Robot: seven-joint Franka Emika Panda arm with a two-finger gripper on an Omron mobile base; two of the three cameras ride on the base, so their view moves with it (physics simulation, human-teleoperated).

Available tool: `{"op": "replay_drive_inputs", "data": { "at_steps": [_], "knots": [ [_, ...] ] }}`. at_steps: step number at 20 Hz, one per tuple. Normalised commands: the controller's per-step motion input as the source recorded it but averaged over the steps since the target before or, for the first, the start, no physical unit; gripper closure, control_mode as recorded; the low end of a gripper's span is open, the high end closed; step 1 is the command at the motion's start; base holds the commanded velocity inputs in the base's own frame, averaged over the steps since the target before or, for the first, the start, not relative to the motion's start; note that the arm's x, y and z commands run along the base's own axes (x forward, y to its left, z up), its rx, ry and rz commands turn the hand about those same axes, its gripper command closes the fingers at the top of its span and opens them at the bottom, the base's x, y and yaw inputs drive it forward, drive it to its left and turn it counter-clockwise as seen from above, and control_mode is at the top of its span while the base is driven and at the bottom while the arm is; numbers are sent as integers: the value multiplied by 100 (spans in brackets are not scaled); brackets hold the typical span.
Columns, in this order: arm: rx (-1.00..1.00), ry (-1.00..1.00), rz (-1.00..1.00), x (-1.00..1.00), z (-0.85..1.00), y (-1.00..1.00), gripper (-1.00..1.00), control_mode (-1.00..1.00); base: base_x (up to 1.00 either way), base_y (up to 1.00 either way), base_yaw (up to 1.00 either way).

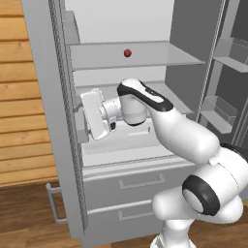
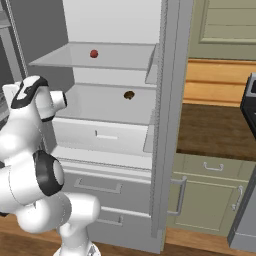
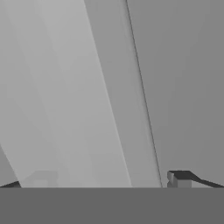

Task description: Take the strawberry from the fridge and place it on top of the pancake, located on the dining counter.

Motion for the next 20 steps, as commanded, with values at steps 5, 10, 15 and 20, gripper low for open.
{"op": "replay_drive_inputs", "data": {
  "at_steps": [5,10,15,20],
  "knots": [
    [-3,0,0,0,0,53,-100,-100,0,0,0],
    [0,1,-1,-3,0,-10,-100,-100,0,0,0],
    [-7,-3,-1,-19,14,-70,-100,-100,0,0,0],
    [-18,-1,0,-4,11,-82,-100,-100,0,0,0]
  ]
}}
